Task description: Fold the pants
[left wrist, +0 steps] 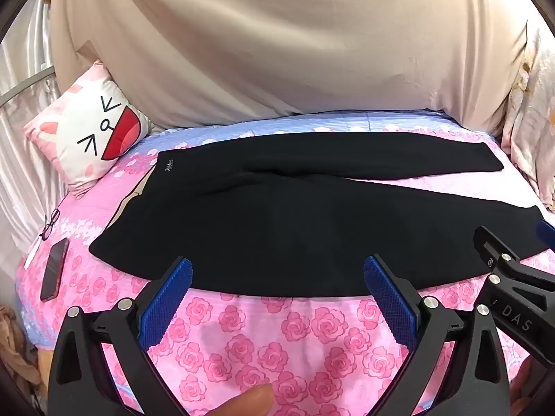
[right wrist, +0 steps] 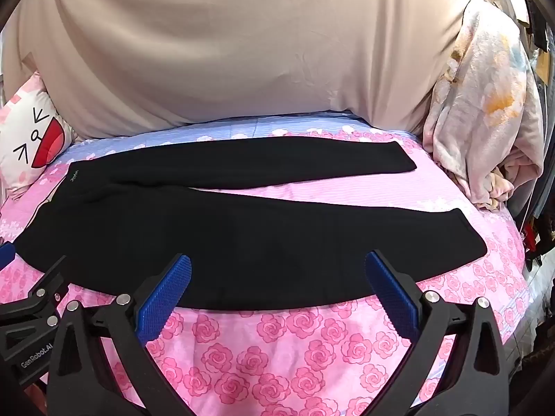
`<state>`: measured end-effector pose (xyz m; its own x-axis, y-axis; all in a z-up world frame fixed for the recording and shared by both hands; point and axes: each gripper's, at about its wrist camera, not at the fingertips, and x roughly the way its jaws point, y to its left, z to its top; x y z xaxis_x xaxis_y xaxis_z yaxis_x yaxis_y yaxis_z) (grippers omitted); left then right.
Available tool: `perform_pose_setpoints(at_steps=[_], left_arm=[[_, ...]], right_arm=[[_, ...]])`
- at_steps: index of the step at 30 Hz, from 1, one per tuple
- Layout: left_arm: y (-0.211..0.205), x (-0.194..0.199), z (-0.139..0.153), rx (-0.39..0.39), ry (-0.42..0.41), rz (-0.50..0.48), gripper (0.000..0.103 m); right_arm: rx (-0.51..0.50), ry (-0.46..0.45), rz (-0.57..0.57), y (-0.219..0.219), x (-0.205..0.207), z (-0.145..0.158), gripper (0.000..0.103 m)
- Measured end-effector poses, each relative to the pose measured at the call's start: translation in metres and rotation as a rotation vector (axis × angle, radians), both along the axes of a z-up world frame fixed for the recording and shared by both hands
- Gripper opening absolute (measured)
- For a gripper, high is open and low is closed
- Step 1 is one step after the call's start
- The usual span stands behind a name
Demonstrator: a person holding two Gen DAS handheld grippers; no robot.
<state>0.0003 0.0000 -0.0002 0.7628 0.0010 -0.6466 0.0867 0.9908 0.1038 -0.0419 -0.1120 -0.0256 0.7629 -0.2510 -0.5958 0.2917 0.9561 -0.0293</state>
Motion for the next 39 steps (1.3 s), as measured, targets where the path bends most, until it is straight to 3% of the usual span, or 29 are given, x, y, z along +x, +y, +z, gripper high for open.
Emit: perform_pose_setpoints(at_steps=[39], left_arm=[[0.003, -0.003, -0.004, 0.022, -0.007, -0.019, 0.097]], right_arm=[[-0.015, 0.006, 0.006, 0.009, 0.002, -0.004, 0.098]])
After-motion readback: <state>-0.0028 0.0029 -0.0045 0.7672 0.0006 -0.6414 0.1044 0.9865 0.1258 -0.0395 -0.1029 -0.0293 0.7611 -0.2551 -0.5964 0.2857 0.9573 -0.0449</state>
